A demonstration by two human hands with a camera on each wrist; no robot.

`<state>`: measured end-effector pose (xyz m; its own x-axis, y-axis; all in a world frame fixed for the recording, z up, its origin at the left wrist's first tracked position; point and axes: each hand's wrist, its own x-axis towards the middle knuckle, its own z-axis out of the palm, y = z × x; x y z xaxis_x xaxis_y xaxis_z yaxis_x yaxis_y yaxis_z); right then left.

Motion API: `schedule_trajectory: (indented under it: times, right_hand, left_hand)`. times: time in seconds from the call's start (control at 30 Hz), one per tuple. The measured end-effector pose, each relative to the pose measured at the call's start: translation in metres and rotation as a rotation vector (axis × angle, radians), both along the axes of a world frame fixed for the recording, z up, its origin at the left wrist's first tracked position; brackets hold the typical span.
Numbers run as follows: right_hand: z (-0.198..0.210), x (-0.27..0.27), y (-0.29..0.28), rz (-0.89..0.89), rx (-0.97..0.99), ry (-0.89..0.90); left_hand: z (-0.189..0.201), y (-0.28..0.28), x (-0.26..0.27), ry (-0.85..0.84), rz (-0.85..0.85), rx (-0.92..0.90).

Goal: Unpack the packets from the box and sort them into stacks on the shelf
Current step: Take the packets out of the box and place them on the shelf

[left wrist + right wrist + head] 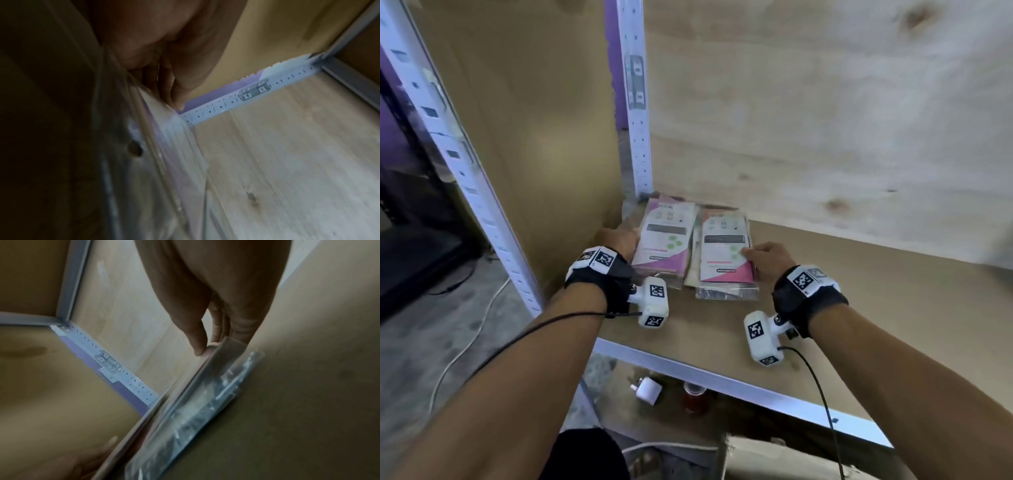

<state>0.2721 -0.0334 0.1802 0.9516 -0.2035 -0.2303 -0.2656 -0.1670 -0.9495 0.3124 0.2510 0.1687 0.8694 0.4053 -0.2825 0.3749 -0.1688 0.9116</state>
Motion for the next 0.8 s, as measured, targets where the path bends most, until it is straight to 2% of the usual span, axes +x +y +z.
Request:
schedule_trajectory:
  times: [0.1,0.2,0.27,0.37,0.4,0.53,0.63,0.8]
  right_hand:
    - [0.001,0.002,0.0,0.099,-0.2,-0.013]
    - [0.006,-0.004,-0.001,0.189,-0.2,0.005]
    - [0.011,-0.015,-0.005,0.237,-0.224,-0.004]
    - [0.021,-0.04,-0.016,0.262,-0.274,-0.05]
    - [0.023,-0.049,-0.021,0.265,-0.247,-0.051]
    - [0.027,-0.104,-0.042,0.337,-0.2,-0.036]
    - [0.029,-0.158,-0.061,0.37,-0.191,-0.053]
    - [0.025,-0.251,-0.098,0.366,-0.203,-0.071]
  left_hand:
    - [0.008,-0.016,-0.009,-0.092,-0.135,0.2]
    - [0.015,-0.028,-0.02,-0.269,-0.358,0.22]
    - [0.02,-0.029,-0.028,-0.349,-0.466,0.335]
    - [0.033,-0.035,-0.05,-0.301,-0.443,0.622]
    - [0.037,-0.038,-0.06,-0.291,-0.406,0.65]
    - [0.041,-0.068,-0.114,-0.386,-0.29,0.451]
    - [0.035,-0.103,-0.159,-0.434,-0.359,0.318]
    - [0.016,-0.15,-0.236,-0.467,-0.451,0.279]
